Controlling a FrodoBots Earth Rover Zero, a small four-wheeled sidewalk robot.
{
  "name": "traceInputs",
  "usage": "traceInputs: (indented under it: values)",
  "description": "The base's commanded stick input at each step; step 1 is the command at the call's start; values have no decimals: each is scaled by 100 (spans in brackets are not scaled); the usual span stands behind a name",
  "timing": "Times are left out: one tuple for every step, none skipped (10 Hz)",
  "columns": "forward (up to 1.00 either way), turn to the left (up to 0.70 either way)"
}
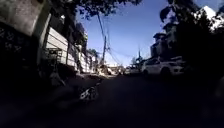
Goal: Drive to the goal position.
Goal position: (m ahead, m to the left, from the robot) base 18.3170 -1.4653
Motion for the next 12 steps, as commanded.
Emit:
traceInputs:
  values:
    - [100, 0]
    - [100, 0]
    - [100, 0]
    - [100, 0]
    - [100, 0]
    - [100, 0]
    - [100, 0]
    - [100, 0]
    - [100, 0]
    - [100, 0]
    - [100, 0]
    - [100, 0]
